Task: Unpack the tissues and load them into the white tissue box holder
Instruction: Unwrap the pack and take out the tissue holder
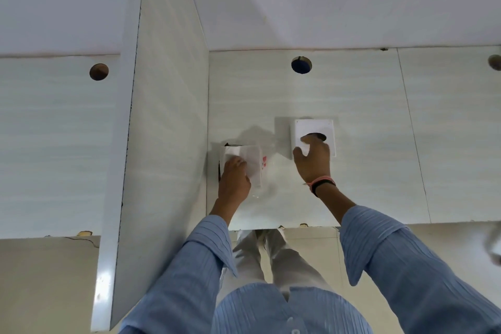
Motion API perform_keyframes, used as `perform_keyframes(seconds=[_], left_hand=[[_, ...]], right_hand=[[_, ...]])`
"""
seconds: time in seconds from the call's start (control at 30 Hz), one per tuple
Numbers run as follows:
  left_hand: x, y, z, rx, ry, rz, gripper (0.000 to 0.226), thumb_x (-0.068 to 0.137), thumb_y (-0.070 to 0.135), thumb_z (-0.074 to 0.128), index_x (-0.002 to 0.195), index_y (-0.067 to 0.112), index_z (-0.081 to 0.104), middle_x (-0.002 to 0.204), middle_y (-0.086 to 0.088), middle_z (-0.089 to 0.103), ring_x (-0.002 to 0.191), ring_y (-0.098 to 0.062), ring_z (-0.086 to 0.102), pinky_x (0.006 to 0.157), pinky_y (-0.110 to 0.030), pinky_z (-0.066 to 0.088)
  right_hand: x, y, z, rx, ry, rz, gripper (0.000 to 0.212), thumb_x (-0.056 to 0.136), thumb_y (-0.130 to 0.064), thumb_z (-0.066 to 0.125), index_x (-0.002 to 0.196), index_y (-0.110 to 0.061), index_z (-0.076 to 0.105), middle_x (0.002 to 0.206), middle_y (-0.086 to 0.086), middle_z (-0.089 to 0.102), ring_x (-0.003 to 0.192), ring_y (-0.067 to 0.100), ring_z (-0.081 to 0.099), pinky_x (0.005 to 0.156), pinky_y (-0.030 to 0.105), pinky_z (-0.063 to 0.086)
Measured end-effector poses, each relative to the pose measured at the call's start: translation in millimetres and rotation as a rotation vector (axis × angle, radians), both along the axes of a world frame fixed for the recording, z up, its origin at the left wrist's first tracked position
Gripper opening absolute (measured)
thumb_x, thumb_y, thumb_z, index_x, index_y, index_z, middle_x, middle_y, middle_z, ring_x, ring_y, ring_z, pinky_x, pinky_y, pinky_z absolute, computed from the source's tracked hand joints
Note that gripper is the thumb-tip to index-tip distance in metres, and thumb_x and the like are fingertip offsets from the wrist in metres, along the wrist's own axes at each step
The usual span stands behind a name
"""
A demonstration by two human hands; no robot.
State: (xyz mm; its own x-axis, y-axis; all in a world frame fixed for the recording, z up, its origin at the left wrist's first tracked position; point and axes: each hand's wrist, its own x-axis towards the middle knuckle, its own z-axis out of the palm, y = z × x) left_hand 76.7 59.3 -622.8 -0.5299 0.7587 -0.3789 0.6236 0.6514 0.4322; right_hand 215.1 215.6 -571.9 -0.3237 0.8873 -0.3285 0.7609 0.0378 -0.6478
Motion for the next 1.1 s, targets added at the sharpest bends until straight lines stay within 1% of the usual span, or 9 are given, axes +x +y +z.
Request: perform_keyframes(seconds=[0.1,0.2,0.3,0.47,0.53,0.6,0.73,0.9,1.1], left_hand=[[1,2,8,0.048,-0.02,0.048,0.026,0.096,0.008,0.057,0.12,0.0,0.063,0.134,-0.014,0.059,0.125,-0.031,0.053,0.102,-0.04,0.052],[8,1,18,0.163,-0.083,0.113,0.03,0.097,0.01,0.06,0.126,0.001,0.063,0.134,-0.014,0.062,0.126,-0.031,0.056,0.105,-0.038,0.048],[13,2,31,0.245,-0.151,0.141,0.028,0.097,0.012,0.063,0.124,0.002,0.067,0.128,-0.015,0.068,0.121,-0.031,0.062,0.103,-0.035,0.048],[14,13,56,0.253,-0.348,0.27,0.027,0.1,0.02,0.061,0.122,0.007,0.07,0.124,-0.01,0.071,0.112,-0.02,0.066,0.092,-0.024,0.046],[15,20,67,0.288,-0.447,0.34,0.013,0.098,0.021,0.063,0.104,0.021,0.074,0.107,-0.003,0.072,0.1,-0.012,0.064,0.088,-0.023,0.043],[15,27,74,0.304,-0.531,0.404,0.011,0.096,0.029,0.065,0.088,0.028,0.072,0.095,0.005,0.068,0.095,-0.011,0.063,0.086,-0.029,0.046],[14,39,78,0.335,-0.862,0.506,0.038,0.088,0.054,0.064,0.096,0.017,0.07,0.096,-0.002,0.067,0.097,-0.017,0.063,0.103,-0.047,0.049],[19,48,81,0.295,-1.194,0.552,0.052,0.076,0.064,0.072,0.114,0.028,0.073,0.134,-0.013,0.065,0.127,-0.027,0.06,0.113,-0.05,0.044],[24,43,78,0.311,-1.229,0.537,0.035,0.077,0.048,0.073,0.101,0.024,0.074,0.116,-0.004,0.073,0.124,-0.032,0.061,0.114,-0.054,0.042]], right_hand=[[3,10,-6,0.084,-0.183,-0.033,0.06,0.083,-0.026,0.073,0.135,-0.009,0.049,0.148,0.019,0.042,0.141,0.042,0.03,0.111,0.057,0.036],[4,22,-13,-0.1,-0.325,-0.067,0.1,0.075,-0.038,0.081,0.152,-0.014,0.021,0.165,0.024,0.003,0.153,0.045,0.0,0.12,0.065,0.014],[6,31,-18,-0.222,-0.338,-0.094,0.117,0.07,-0.044,0.086,0.155,-0.018,0.011,0.163,0.023,0.007,0.15,0.046,0.01,0.117,0.064,0.022],[15,33,-13,-0.221,-0.173,-0.141,0.104,0.07,-0.038,0.086,0.15,-0.016,0.023,0.143,0.019,0.036,0.13,0.042,0.036,0.099,0.048,0.042],[22,34,-5,-0.27,-0.044,-0.218,0.096,0.069,-0.04,0.085,0.146,-0.018,0.033,0.14,0.014,0.044,0.126,0.036,0.045,0.097,0.043,0.046],[31,33,5,-0.382,0.158,-0.289,0.082,0.071,-0.039,0.084,0.14,-0.02,0.045,0.138,0.006,0.054,0.118,0.028,0.054,0.092,0.04,0.052],[46,19,18,-0.707,0.539,-0.322,0.064,0.072,-0.029,0.079,0.13,-0.016,0.057,0.142,0.006,0.059,0.122,0.033,0.06,0.09,0.048,0.06],[49,-1,24,-0.88,0.673,-0.286,0.064,0.074,-0.025,0.072,0.135,-0.012,0.058,0.134,0.021,0.059,0.118,0.045,0.061,0.094,0.055,0.058],[54,-14,27,-0.913,0.681,-0.254,0.056,0.074,-0.026,0.069,0.129,-0.016,0.062,0.129,0.018,0.062,0.113,0.042,0.063,0.093,0.056,0.058]])
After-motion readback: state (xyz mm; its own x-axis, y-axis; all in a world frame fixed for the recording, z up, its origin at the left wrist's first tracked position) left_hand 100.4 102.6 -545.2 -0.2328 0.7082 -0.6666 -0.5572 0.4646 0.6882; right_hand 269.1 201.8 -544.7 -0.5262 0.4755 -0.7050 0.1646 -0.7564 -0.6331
